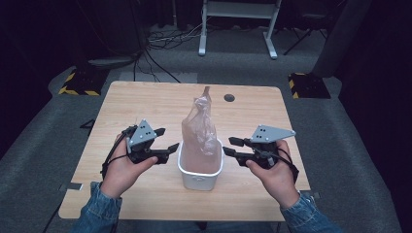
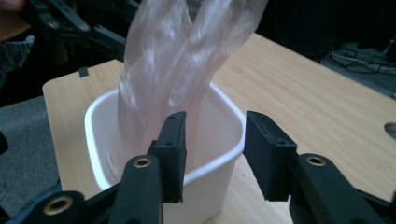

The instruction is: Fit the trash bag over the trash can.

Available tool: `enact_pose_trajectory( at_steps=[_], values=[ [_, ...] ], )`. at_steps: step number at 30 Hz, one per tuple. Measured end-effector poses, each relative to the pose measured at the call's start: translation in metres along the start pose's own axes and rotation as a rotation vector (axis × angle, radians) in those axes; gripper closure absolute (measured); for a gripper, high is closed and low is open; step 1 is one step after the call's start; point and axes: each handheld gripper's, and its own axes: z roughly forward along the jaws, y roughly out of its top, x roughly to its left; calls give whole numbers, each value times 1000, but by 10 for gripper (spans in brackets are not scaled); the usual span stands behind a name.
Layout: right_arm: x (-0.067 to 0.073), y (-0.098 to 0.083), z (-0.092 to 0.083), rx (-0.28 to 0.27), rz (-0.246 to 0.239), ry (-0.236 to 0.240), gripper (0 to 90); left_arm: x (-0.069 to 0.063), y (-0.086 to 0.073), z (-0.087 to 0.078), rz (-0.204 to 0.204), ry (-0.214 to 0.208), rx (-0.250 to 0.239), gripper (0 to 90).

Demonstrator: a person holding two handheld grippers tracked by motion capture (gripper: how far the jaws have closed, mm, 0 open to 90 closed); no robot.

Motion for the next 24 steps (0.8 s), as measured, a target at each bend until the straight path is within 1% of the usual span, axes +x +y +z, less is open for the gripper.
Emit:
enact_pose_trajectory(
  at_steps=[1,2,3,4,5,7,9,10,11,12,13,14,15,16,17,18,19,20,21,22,23,24],
  values=[
    [0,4,0,-8,-5,-3,574,1,2,3,-5,-5,-8,321],
    [0,4,0,-8,-5,-3,574,1,2,3,-5,-5,-8,321],
    [-1,13,-1,-29,-13,-16,537,3,6,5,-6,-13,-17,320],
    [-2,17,-2,-39,-10,-21,515,3,6,5,-6,-13,-17,318],
    [-3,22,-2,-51,-4,-21,489,3,10,6,-1,-13,-31,313],
    [-6,31,0,-68,13,-10,438,2,15,6,7,-17,-50,310],
    [-8,38,5,-77,28,13,425,0,20,6,18,-29,-70,305],
    [-8,38,5,-77,28,13,425,0,20,6,18,-29,-70,303],
    [-9,44,13,-76,34,19,399,-1,25,8,39,-38,-80,301],
    [-10,46,17,-71,38,30,396,-1,25,8,39,-38,-80,300],
    [-11,48,23,-63,49,43,396,-3,29,11,58,-50,-88,300],
    [-12,49,27,-58,59,51,403,-3,31,12,72,-50,-93,299],
    [-14,49,32,-49,67,59,425,-5,33,14,77,-57,-97,299],
    [-14,49,32,-49,67,59,425,-5,33,14,77,-57,-97,300],
    [-16,50,41,-27,76,94,561,-7,37,18,95,-67,-98,302],
    [-16,50,41,-27,76,94,561,-7,37,18,95,-67,-98,304],
    [-16,50,47,-14,82,122,647,-10,38,21,108,-76,-98,315],
    [-16,50,47,-14,82,122,647,-10,38,21,108,-76,-98,341],
    [-14,49,51,0,74,147,714,-13,39,24,119,-94,-92,358],
    [-12,48,53,5,69,158,737,-13,39,24,119,-94,-92,375],
    [-9,47,54,9,60,164,757,-16,38,25,120,-131,-85,444],
    [-7,47,55,11,52,166,783,-16,38,25,120,-131,-85,512]
  ],
)
